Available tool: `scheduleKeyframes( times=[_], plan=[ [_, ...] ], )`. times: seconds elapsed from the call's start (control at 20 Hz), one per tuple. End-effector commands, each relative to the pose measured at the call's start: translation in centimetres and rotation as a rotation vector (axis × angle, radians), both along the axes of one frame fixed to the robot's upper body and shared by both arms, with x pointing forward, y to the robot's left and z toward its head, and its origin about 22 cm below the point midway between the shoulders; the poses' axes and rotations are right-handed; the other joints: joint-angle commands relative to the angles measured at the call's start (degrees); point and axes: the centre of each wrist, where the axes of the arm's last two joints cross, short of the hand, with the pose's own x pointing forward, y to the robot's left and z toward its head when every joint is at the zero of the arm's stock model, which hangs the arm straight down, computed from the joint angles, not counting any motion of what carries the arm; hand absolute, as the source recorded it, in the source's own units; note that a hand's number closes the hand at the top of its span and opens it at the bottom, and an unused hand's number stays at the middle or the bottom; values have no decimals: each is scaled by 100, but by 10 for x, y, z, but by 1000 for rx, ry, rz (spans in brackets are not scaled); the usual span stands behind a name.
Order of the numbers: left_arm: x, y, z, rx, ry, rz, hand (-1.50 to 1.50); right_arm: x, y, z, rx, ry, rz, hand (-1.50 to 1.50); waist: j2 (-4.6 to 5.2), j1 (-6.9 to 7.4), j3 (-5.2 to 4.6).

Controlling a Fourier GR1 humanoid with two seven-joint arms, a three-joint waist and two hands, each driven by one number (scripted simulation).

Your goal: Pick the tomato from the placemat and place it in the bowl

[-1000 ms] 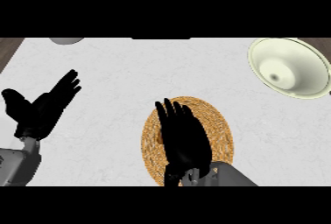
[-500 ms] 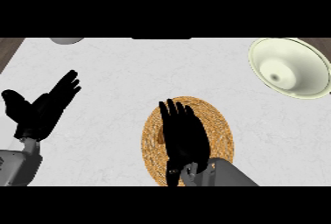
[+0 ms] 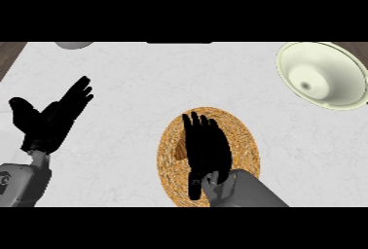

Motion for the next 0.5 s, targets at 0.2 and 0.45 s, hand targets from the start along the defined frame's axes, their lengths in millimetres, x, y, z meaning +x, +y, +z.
scheduleKeyframes(
  times=[0.2,0.45],
  plan=[
    [8,13,7,-7,2,6,0,7,11,-14,-116,78,-95,-150,5,36,0],
    [2,13,-2,-18,2,-12,0,4,3,-40,-115,80,-127,-150,2,9,1]
  ],
)
